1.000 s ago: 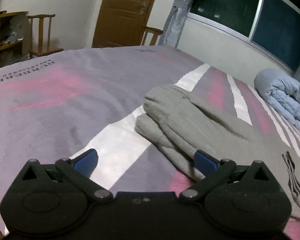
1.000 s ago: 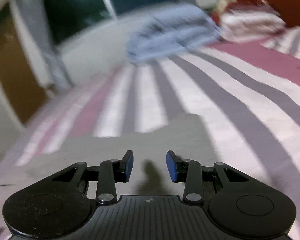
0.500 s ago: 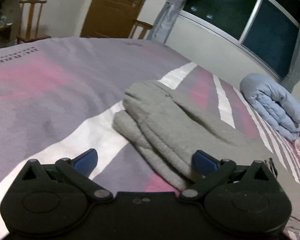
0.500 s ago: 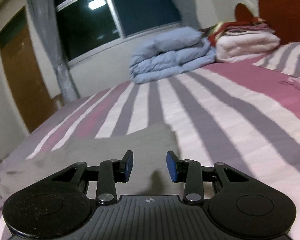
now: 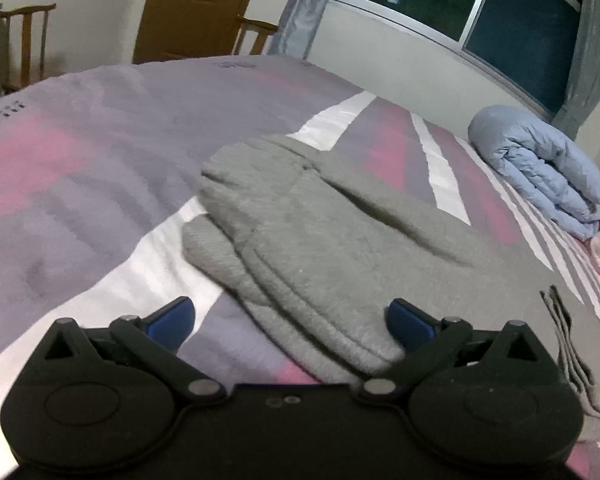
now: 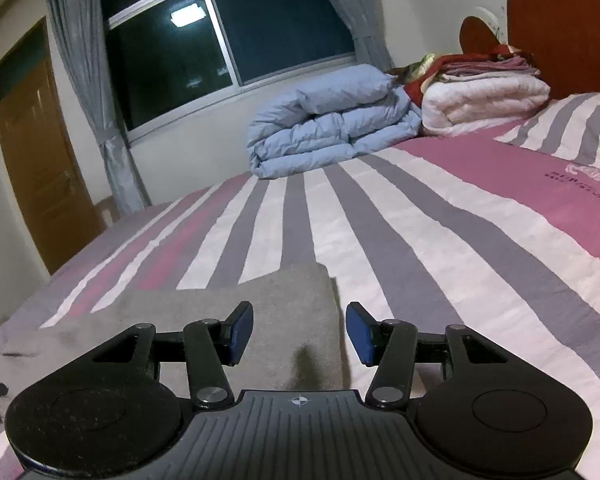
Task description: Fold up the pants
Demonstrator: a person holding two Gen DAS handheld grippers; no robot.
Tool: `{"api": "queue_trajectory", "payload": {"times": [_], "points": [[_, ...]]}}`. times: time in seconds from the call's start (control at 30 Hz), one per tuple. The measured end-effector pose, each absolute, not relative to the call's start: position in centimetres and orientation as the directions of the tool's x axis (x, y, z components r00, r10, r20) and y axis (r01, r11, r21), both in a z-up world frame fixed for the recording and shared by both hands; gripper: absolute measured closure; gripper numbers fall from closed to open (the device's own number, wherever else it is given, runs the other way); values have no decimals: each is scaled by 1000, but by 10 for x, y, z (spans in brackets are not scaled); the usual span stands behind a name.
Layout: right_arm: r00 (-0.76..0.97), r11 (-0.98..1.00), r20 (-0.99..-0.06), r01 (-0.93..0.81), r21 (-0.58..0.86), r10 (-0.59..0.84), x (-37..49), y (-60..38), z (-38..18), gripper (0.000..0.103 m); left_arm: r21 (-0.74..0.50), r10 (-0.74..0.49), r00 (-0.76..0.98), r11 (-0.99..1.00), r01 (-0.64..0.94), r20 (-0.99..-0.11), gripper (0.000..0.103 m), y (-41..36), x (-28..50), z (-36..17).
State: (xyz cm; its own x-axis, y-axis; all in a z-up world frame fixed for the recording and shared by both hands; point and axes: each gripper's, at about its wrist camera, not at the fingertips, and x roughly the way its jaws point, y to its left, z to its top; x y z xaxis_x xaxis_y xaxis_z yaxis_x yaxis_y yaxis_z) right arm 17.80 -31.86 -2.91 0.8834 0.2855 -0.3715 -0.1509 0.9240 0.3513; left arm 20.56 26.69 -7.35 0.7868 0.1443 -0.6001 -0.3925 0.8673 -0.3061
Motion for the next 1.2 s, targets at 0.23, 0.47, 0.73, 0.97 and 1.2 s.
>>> {"api": "queue_trajectory", "payload": {"times": [0.23,0.47,0.73,0.97,1.2], "points": [[883,932,-389,-127,339,262,186,-325,-35,51,-369,99,808,853,-370,-580,6,280,221,-79],[882,935,-405,-98,341,240,190,-330,-42,51,-406,84,821,838,-365,-565,6,289,237,-82],[879,931,-418,-72,357,228,193,-335,-45,50,-412,73,827,840,-352,-557,6,294,247,-86],[879,896,-419,-19,443,226,191,-355,-39,50,-412,88,841,841,-350,-534,71,294,239,-79],[863,874,-455,34,486,219,200,-391,-30,49,-326,152,878,889,-322,-455,77,261,222,-40]]}}
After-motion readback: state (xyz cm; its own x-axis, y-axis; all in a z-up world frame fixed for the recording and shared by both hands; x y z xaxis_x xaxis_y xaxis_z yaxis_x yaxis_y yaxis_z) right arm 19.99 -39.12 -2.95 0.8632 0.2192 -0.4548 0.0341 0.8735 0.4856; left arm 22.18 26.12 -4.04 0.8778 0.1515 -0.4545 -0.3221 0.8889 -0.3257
